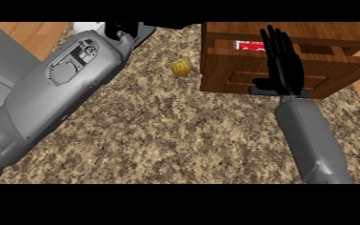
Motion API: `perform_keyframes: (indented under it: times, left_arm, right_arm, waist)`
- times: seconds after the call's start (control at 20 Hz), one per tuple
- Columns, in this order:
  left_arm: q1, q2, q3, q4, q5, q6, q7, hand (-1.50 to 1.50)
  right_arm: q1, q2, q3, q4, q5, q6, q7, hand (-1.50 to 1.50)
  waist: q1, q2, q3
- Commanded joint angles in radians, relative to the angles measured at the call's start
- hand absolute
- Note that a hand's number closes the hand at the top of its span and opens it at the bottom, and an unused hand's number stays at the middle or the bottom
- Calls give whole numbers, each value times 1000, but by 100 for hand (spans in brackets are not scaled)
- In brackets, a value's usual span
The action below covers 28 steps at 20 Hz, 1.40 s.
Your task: Pick up the can, place it into the drawer and close the drawer
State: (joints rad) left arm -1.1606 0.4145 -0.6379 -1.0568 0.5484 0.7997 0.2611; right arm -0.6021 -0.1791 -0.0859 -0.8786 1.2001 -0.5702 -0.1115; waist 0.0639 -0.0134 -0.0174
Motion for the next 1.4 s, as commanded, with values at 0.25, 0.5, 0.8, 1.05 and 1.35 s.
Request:
perform_keyframes:
  times: [0.25,0.5,0.8,1.05,1.35]
  left_arm:
    - [129,61,10,-121,-27,-22,1,-150]
    - [198,82,-2,-242,-51,18,32,-150]
    - [236,123,20,-269,-62,-23,41,-150]
    - [306,99,13,-306,-75,-8,5,-150]
    - [308,131,31,-327,-94,-31,13,-150]
  right_arm:
    - [-239,12,-76,356,14,-111,4,-150]
    - [-353,-8,-117,473,10,-168,-1,-150]
    - [-442,-14,-130,564,19,-184,17,-150]
    - [-481,-23,-147,610,17,-205,22,-150]
    - [-549,-44,-185,643,-24,-138,-44,-150]
  waist:
    - [13,33,19]
    - [31,34,20]
    - [22,37,20]
    - [44,48,20]
    - [31,44,21]
